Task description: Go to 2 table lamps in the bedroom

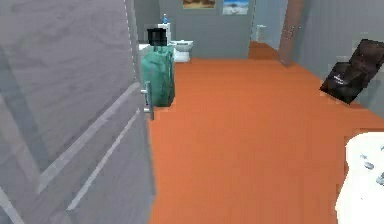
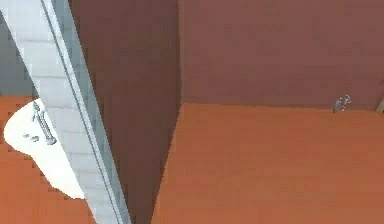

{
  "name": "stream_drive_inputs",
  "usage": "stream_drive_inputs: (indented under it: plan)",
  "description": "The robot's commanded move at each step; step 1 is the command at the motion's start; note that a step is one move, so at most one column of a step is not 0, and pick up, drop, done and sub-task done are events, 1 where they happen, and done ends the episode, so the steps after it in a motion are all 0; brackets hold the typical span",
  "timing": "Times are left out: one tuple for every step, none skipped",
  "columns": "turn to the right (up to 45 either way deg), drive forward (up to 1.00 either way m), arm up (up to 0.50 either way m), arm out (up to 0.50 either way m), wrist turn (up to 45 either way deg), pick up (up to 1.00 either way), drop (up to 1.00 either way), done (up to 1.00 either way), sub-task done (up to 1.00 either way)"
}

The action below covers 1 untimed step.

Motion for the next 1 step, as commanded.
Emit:
stream_drive_inputs:
  plan:
    - [0.0,0.45,0.00,0.00,0.0,0.00,0.00,0.00,0.00]
